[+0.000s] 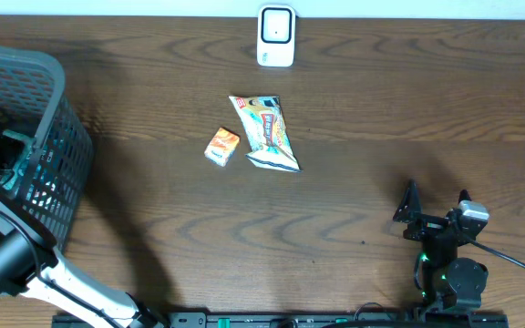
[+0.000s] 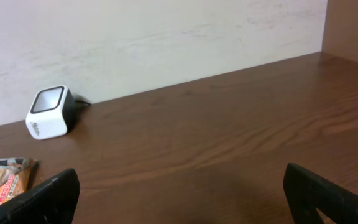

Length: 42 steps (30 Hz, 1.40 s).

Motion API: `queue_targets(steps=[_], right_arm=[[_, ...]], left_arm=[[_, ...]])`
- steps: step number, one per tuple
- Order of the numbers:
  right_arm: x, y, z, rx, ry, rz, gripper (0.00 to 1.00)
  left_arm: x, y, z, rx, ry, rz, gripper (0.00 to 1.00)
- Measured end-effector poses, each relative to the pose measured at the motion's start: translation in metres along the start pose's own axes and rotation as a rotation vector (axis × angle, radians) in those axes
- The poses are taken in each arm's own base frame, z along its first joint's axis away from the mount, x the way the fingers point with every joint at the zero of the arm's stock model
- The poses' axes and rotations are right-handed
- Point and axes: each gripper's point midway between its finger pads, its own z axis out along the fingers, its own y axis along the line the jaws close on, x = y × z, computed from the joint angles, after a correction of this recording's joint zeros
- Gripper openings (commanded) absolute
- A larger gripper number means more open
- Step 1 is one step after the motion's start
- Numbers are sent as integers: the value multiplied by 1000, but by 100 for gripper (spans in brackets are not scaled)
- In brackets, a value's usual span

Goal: Scan the item barcode
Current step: 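Reach the left gripper into the basket and grasp the mint-green wipes pack, then place the green wipes pack on the table below the snack bag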

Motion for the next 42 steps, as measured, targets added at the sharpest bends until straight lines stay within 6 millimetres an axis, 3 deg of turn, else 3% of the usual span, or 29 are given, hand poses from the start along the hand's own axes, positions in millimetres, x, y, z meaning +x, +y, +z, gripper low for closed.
queue_targets(steps=[2, 9, 17, 21, 25, 28, 32, 38, 42], right_arm=[[0, 0, 0, 0, 0, 0, 99], [0, 0, 0, 0, 0, 0, 99], [0, 0, 0, 0, 0, 0, 99], [0, 0, 0, 0, 0, 0, 99], [0, 0, 0, 0, 0, 0, 99], [0, 0, 0, 0, 0, 0, 99], [0, 0, 0, 0, 0, 0, 99], [0, 0, 0, 0, 0, 0, 99], [0, 0, 0, 0, 0, 0, 99]], left_arm=[[2, -2, 5, 10, 9, -1, 67], [6, -3, 7, 13, 25, 18, 7], [10, 0, 6, 3, 45, 27, 7], [15, 4, -6, -6, 50, 27, 7], [6, 2, -47, 21, -18, 25, 7], [-8, -1, -97, 63, -124, 21, 7], [-10, -1, -150, 107, -207, 15, 7], [-1, -15, -224, 263, -307, 30, 7], [28, -40, -297, 446, -395, 107, 7]])
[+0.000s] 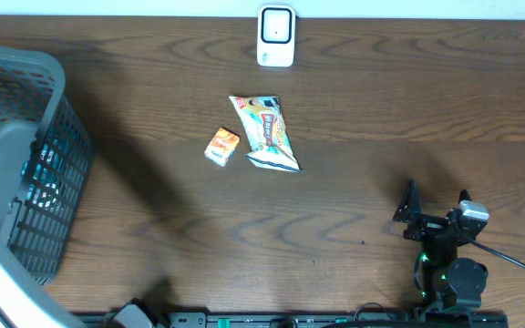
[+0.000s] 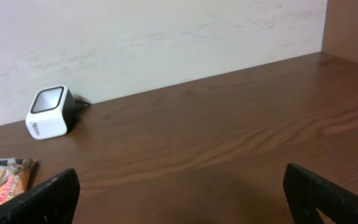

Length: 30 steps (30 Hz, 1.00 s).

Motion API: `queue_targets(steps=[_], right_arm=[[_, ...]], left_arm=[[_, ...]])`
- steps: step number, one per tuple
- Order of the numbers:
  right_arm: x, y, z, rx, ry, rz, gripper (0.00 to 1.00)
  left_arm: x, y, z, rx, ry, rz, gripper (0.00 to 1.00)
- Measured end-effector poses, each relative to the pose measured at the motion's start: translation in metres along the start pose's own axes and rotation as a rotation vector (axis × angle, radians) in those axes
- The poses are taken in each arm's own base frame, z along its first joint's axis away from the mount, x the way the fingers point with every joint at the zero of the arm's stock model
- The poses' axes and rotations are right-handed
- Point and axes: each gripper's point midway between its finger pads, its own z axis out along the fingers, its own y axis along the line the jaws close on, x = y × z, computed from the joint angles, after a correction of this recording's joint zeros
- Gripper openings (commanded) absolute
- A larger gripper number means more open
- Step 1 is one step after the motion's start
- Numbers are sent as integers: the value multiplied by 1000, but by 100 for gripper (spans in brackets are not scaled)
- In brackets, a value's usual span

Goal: Scan the item barcode
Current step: 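Place the green wipes pack on the table below the snack bag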

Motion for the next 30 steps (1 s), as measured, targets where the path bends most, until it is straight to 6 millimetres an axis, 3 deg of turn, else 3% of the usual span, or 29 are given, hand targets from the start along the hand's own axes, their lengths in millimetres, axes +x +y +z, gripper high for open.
queue_targets(steps=[2, 6, 10, 14, 19, 24, 30], right_arm=[[0, 0, 0, 0, 0, 0, 99], [0, 0, 0, 0, 0, 0, 99], [0, 0, 0, 0, 0, 0, 99], [0, 0, 0, -1, 0, 0, 99], [0, 0, 0, 0, 0, 0, 99], [0, 0, 0, 0, 0, 0, 99], [0, 0, 0, 0, 0, 0, 99]], left_arm=[[11, -29, -28, 89, -10, 47, 7], [57, -81, -79, 267, 45, 161, 7], [113, -113, -110, 396, 180, 280, 7], [164, -136, -126, 493, 321, 383, 7], [236, -135, -119, 470, 487, 490, 7], [306, -118, -89, 369, 591, 587, 7], [370, -121, -54, 402, 608, 633, 7]])
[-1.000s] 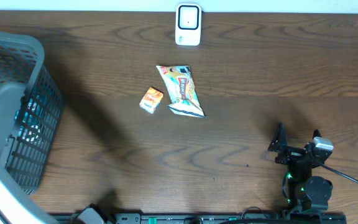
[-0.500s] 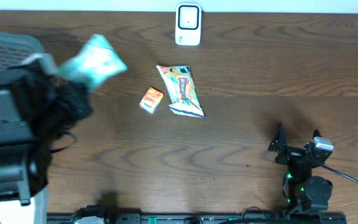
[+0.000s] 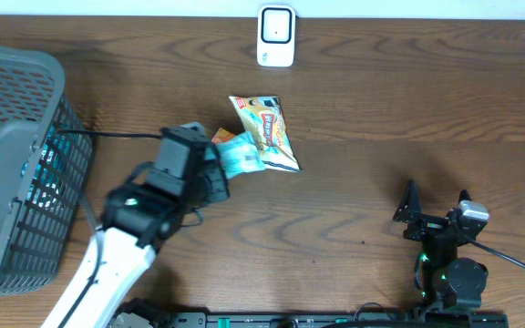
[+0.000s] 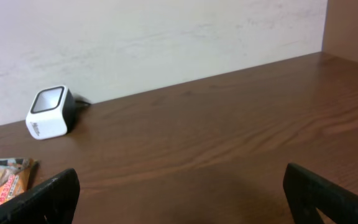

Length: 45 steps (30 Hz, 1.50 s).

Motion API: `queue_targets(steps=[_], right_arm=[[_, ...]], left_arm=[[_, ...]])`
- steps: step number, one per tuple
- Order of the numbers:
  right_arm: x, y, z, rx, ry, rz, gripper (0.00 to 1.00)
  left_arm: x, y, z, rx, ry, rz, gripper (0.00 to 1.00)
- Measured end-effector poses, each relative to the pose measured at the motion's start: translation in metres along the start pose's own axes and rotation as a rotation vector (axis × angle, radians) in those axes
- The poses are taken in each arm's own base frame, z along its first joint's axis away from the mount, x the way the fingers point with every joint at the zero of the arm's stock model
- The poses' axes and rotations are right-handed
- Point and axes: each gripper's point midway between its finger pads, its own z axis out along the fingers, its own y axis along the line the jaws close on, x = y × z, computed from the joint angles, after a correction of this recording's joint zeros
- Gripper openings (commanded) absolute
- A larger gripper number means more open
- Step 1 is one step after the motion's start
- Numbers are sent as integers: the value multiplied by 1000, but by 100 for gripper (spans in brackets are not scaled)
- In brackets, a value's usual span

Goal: Scan the item barcode
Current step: 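Place the green wipes pack on the table below the snack bag, then reach the left gripper into the basket and grasp the teal Listerine bottle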

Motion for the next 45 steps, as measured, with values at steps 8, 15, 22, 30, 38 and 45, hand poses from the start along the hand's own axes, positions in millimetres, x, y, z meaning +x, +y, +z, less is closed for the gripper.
queue_targets(steps=[8, 15, 22, 30, 38, 45], right_arm=[[0, 0, 0, 0, 1, 0, 99], [0, 0, 0, 0, 1, 0, 99], [0, 0, 0, 0, 1, 0, 99], [0, 0, 0, 0, 1, 0, 99], [0, 0, 0, 0, 0, 0, 99], [0, 0, 0, 0, 0, 0, 99]], left_arm=[[46, 11, 87, -53, 115, -37, 8], [80, 0, 131, -54, 229, -10, 33], [78, -8, 126, -26, 237, -18, 98], [-5, -46, 35, 109, 36, 74, 98], [-85, 0, -87, -35, -247, 96, 98], [-144, 76, -178, -250, -531, 7, 98]])
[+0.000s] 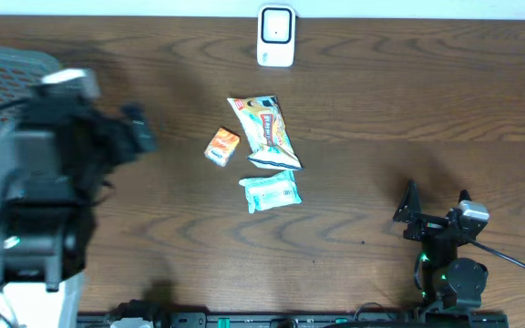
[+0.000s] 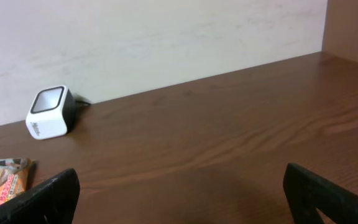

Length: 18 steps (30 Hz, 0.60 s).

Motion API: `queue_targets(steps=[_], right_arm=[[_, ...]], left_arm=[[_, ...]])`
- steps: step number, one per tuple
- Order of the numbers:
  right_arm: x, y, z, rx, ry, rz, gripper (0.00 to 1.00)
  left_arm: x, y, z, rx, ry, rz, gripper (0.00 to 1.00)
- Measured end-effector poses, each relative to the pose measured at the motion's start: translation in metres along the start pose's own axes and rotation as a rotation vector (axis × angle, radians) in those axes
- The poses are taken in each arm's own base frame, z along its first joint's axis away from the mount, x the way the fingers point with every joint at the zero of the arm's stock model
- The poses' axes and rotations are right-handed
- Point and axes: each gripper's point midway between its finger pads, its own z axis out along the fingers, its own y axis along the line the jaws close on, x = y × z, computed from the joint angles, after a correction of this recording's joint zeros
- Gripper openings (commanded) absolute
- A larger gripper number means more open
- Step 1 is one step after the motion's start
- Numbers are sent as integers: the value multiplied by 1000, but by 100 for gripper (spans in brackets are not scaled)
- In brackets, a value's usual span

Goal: Scan the item barcode
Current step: 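Reach the left gripper into the basket and grasp the teal Listerine bottle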

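Note:
The white barcode scanner [image 1: 276,36] stands at the table's far edge, and it shows at the left in the right wrist view [image 2: 50,112]. A teal packet [image 1: 272,193] lies flat mid-table, just in front of a yellow-orange snack packet [image 1: 267,132] and a small orange box [image 1: 222,146]. My left arm [image 1: 44,200] looms large at the left, its gripper end [image 1: 135,135] well to the left of the items; its jaws are too blurred to read. My right gripper [image 1: 436,211] rests open near the front right, nothing between its fingers [image 2: 42,196].
A grey mesh basket [image 1: 7,64] stands at the far left, mostly hidden by the left arm. A pale wall runs behind the scanner. The snack packet's corner [image 2: 2,180] shows at the left edge of the right wrist view.
The teal packet, held by my left gripper beside the orange box, now lies free on the table in front of the snack packet. The left arm has moved back to the left.
My left arm was down in the basket, with only the snack packet and orange box on the table. Then it stood over the basket. Then it held a teal packet beside the orange box. Now the packet lies on the table. The right arm never moved.

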Motion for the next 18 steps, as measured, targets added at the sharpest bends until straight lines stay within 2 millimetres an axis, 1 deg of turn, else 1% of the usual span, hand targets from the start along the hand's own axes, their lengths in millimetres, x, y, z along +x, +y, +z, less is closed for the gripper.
queue_targets(steps=[2, 5, 7, 8, 10, 12, 14, 16, 18], right_arm=[[0, 0, 0, 0, 0, 0, 99], [0, 0, 0, 0, 0, 0, 99], [0, 0, 0, 0, 0, 0, 99], [0, 0, 0, 0, 0, 0, 99], [0, 0, 0, 0, 0, 0, 99], [0, 0, 0, 0, 0, 0, 99], [0, 0, 0, 0, 0, 0, 99], [0, 0, 0, 0, 0, 0, 99], [0, 0, 0, 0, 0, 0, 99]], left_arm=[[-23, 36, -10, -108, -67, -33, 98], [-49, 97, -24, -294, -151, -90, 98], [-58, 129, -28, -384, -173, -110, 98], [-62, 150, -29, -439, -182, -126, 98], [-66, 183, -25, -518, -184, -152, 98], [-64, 208, -10, -565, -149, -169, 98], [-52, 226, 10, -586, -76, -188, 98], [-34, 238, 33, -590, 17, -203, 98], [-22, 244, 56, -563, 93, -172, 98]])
